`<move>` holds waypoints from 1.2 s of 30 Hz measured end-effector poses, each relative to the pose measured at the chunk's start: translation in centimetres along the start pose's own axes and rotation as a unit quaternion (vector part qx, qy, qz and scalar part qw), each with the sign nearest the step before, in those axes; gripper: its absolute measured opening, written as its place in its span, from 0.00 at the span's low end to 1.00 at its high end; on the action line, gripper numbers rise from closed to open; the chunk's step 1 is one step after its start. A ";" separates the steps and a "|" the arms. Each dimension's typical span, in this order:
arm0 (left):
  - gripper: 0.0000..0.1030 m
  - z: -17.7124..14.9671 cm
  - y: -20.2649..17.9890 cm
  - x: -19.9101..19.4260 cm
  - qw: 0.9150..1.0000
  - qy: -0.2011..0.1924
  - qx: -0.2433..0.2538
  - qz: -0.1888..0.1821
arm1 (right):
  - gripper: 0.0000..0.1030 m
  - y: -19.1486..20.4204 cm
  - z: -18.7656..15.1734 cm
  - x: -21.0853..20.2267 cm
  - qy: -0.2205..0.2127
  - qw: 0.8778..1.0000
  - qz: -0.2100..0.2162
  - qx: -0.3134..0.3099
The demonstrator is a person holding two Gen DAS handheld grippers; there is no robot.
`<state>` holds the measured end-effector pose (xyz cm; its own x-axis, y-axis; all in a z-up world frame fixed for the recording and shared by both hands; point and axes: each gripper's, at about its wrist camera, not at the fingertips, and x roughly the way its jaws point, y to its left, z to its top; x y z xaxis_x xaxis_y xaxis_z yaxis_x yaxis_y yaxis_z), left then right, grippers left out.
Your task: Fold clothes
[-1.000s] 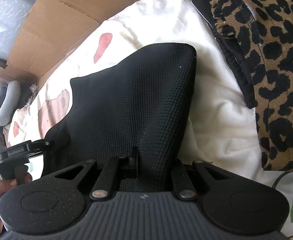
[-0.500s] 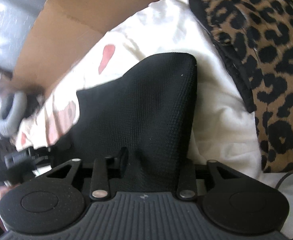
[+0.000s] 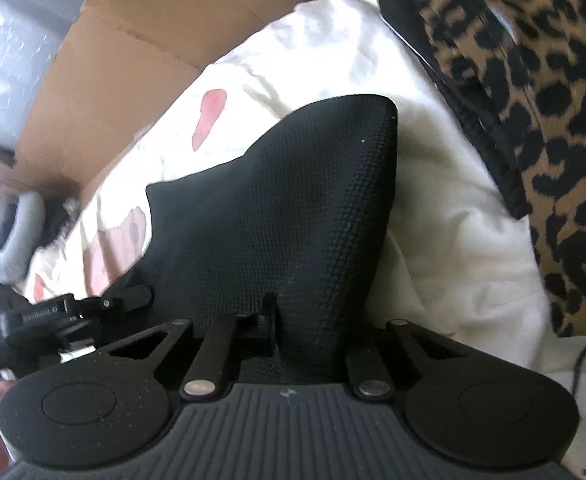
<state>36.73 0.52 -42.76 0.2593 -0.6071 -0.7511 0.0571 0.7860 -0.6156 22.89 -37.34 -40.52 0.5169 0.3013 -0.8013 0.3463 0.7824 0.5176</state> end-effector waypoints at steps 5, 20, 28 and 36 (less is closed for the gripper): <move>0.34 -0.6 -2.0 -1.8 0.999 -0.009 0.029 0.028 | 0.08 1.7 -0.1 -1.5 0.002 1.000 -0.015 -0.026; 0.33 -1.3 -5.5 -8.5 0.997 -0.045 0.032 0.048 | 0.09 6.7 0.3 -6.5 -0.007 0.997 -0.013 -0.073; 0.33 -0.2 -9.3 -14.3 0.995 -0.086 0.037 0.045 | 0.09 10.9 1.9 -11.8 -0.036 0.994 0.003 -0.101; 0.33 0.8 -13.7 -20.7 0.990 -0.127 0.043 0.041 | 0.09 14.9 4.1 -18.0 -0.067 0.991 0.026 -0.113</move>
<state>31.34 2.41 -18.57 0.4994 -0.5000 -0.7076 0.1050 0.8456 -0.5234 22.00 -33.33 -17.16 0.6335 0.2822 -0.7204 0.1402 0.8738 0.4656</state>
